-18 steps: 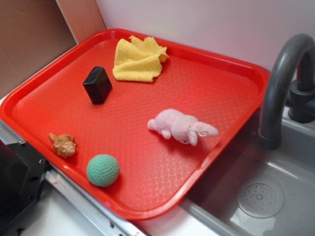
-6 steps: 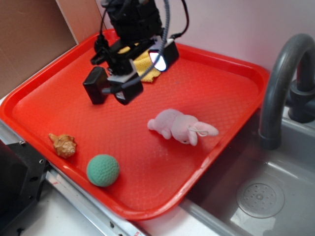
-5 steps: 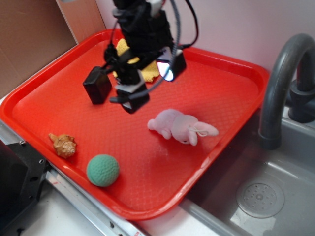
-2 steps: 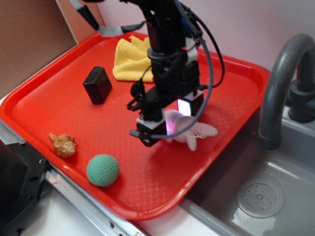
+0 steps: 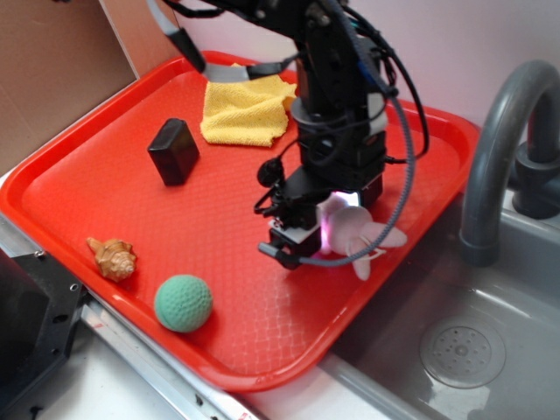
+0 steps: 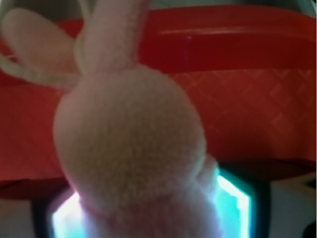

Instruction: Grab the pink bunny.

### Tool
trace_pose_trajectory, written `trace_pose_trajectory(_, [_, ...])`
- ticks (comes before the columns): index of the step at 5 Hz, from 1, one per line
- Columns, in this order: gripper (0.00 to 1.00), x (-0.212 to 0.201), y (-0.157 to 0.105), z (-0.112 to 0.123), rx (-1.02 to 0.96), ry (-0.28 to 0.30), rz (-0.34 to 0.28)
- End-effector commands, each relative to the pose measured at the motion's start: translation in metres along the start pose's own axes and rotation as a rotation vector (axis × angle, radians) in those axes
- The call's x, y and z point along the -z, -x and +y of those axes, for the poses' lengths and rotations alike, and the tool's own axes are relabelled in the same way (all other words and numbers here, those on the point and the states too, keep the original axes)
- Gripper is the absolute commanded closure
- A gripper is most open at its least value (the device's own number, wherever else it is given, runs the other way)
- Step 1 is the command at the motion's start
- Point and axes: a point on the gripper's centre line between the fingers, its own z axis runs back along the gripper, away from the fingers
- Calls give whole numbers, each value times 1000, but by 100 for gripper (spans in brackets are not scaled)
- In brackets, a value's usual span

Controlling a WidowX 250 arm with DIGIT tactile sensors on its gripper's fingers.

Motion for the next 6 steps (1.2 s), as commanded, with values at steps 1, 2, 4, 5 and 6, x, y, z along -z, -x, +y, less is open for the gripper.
trace_pose_trajectory(1, [100,-12,12,-16,-185,-15,-82])
trace_pose_trajectory(2, [100,-43,53,-15,-435,-10,-92])
trace_pose_trajectory(4, [100,-109,102,-65,-942,-93,-78])
trace_pose_trajectory(5, [100,-132,114,-95,-1196,-144,-64])
trace_pose_trajectory(6, [100,-133,117,-96,-1444,-89,-85])
